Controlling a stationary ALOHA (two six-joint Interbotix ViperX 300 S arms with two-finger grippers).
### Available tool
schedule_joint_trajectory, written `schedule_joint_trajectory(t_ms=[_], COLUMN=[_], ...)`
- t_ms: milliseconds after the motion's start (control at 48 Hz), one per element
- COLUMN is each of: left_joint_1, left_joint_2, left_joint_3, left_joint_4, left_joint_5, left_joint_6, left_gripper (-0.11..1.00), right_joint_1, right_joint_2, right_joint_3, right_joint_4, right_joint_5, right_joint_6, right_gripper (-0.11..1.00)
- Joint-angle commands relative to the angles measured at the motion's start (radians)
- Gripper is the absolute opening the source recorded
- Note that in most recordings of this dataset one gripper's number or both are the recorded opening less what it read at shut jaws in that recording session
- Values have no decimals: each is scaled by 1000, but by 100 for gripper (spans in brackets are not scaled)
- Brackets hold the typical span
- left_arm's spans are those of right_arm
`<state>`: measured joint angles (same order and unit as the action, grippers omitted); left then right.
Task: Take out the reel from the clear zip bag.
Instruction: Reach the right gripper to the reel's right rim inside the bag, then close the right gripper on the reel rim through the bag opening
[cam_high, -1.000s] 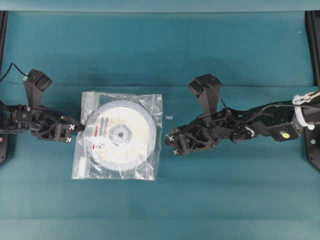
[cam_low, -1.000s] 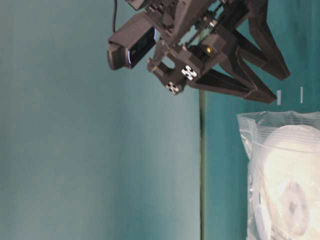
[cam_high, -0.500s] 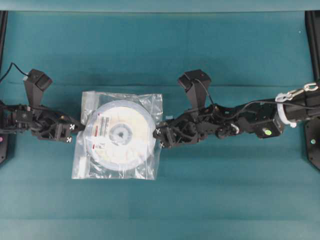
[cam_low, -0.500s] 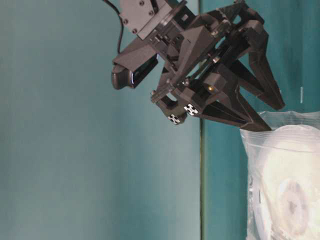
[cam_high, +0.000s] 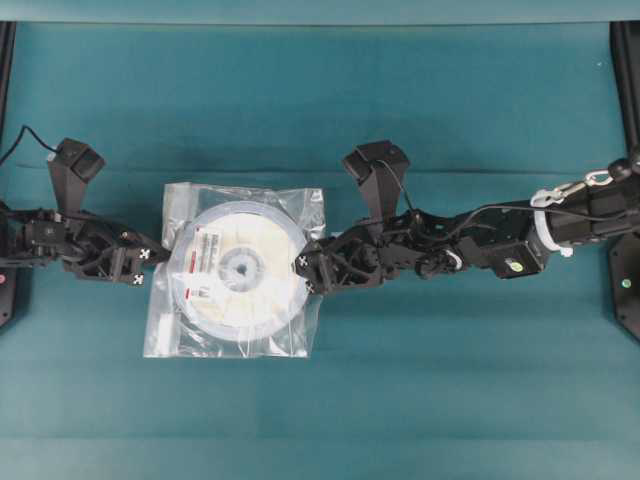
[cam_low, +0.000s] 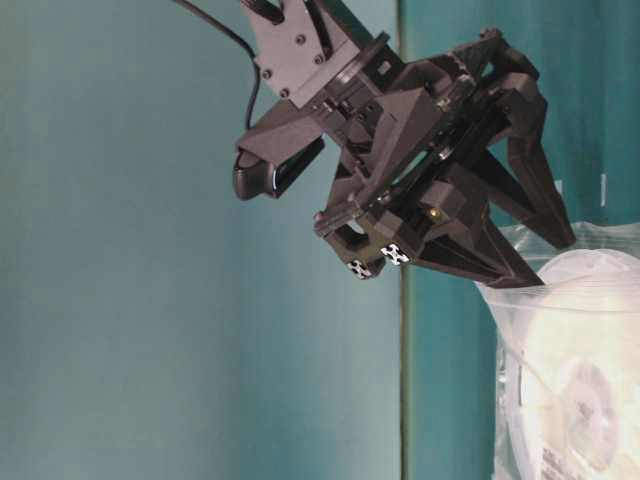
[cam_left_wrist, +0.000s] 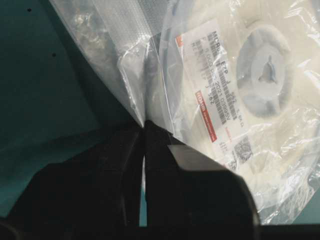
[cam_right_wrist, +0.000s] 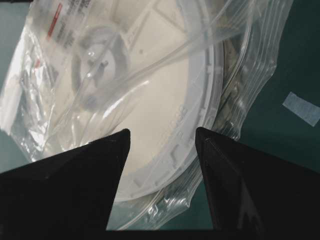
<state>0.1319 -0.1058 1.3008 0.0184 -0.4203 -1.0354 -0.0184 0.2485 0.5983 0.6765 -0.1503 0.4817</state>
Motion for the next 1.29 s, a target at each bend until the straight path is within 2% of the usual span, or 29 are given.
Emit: schedule_joint_trajectory(t_ms=[0, 1271], left_joint_1=[-6, -6], left_joint_2=[29, 35], left_joint_3=[-25, -37], left_joint_4=[5, 3], left_joint_5=[6, 14], left_joint_6=[2, 0], left_gripper=[-4, -4], right_joint_1=[-3, 2], right_joint_2=[-6, 48], right_joint_3=[-9, -48], right_joint_4=[9, 20], right_joint_5=[-17, -48], right_joint_6=[8, 5], right_gripper=[77, 77])
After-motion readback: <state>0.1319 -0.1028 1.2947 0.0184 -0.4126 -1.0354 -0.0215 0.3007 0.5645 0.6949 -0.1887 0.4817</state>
